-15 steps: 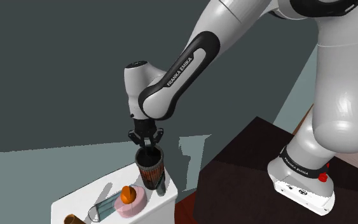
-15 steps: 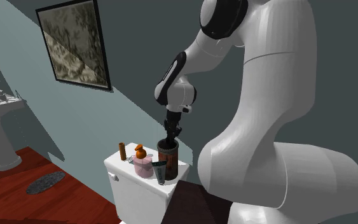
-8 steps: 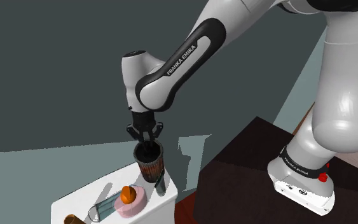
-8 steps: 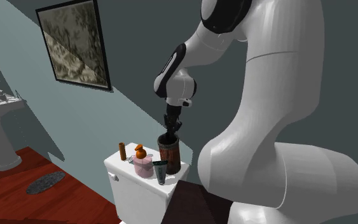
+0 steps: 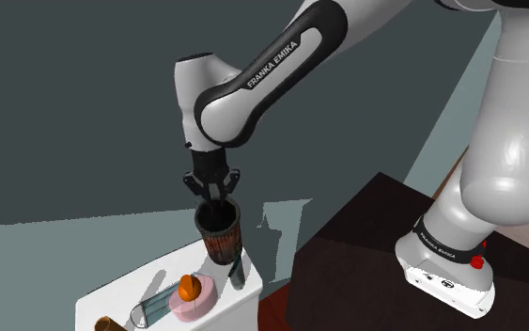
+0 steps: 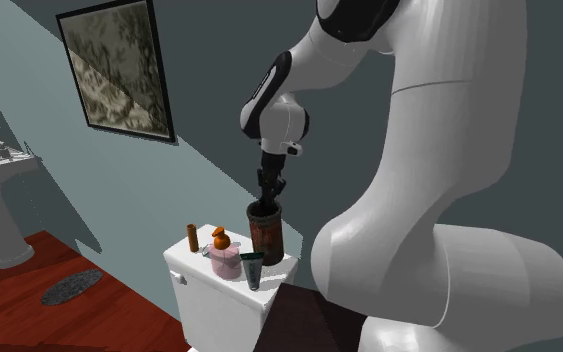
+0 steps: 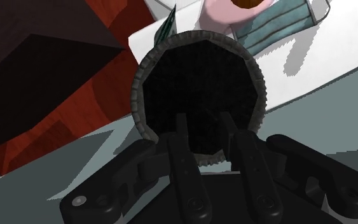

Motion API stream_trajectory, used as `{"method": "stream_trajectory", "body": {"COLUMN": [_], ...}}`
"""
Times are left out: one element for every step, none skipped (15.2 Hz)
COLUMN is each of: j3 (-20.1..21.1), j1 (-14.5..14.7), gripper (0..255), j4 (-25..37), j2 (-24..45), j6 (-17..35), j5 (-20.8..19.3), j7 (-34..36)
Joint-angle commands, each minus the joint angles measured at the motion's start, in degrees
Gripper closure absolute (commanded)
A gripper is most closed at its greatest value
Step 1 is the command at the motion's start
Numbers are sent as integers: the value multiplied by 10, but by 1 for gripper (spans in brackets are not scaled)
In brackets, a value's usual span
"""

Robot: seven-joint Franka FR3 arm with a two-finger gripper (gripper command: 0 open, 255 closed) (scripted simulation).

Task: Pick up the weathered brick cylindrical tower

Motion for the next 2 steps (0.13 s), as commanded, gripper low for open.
{"method": "stream_trajectory", "body": {"j3": [2, 1], "j1": [-1, -1], "gripper": [255, 255], "j4": [4, 5], "j2": [-6, -6], "j6": [-9, -9], "j5": [3, 3], "j7": [-1, -1]}}
